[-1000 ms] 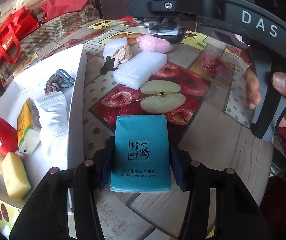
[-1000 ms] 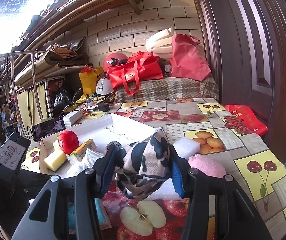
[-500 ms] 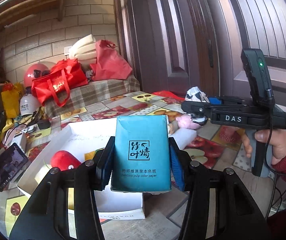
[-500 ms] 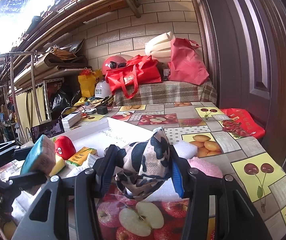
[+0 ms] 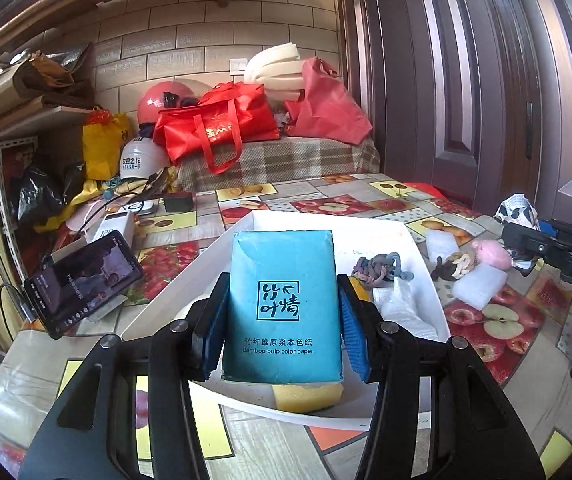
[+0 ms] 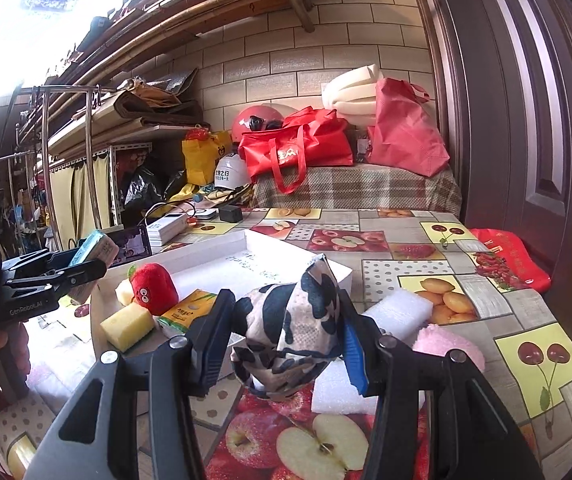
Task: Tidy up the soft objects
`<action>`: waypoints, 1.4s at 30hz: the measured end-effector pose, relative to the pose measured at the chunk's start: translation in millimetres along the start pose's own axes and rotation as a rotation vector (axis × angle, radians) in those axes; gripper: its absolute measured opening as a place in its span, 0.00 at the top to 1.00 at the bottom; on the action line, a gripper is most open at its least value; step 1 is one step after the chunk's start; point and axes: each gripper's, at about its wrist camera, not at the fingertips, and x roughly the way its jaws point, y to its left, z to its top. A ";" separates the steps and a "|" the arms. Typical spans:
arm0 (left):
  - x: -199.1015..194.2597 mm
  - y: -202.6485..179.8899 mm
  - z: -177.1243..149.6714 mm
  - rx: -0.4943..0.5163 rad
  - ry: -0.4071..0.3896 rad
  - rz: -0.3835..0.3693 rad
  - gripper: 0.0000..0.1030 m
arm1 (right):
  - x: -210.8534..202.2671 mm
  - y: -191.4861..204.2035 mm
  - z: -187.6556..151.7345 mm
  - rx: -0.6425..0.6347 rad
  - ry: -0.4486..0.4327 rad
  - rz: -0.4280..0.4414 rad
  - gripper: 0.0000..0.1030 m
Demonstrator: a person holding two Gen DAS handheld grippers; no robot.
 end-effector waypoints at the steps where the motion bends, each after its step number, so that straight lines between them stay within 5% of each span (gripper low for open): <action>1: 4.9 -0.3 -0.2 0.003 0.010 -0.001 0.52 | 2.3 2.3 -0.1 -0.001 0.003 0.008 0.52; 24: 39.3 14.8 8.2 -0.023 0.049 0.015 0.52 | 52.2 62.0 2.7 -0.064 0.077 0.229 0.52; 34: 59.1 31.6 12.4 -0.056 0.078 0.030 0.51 | 88.4 82.7 1.3 -0.118 0.205 0.307 0.52; 42: 62.2 36.4 13.6 -0.070 0.085 0.019 0.51 | 120.4 84.7 1.5 -0.137 0.286 0.268 0.52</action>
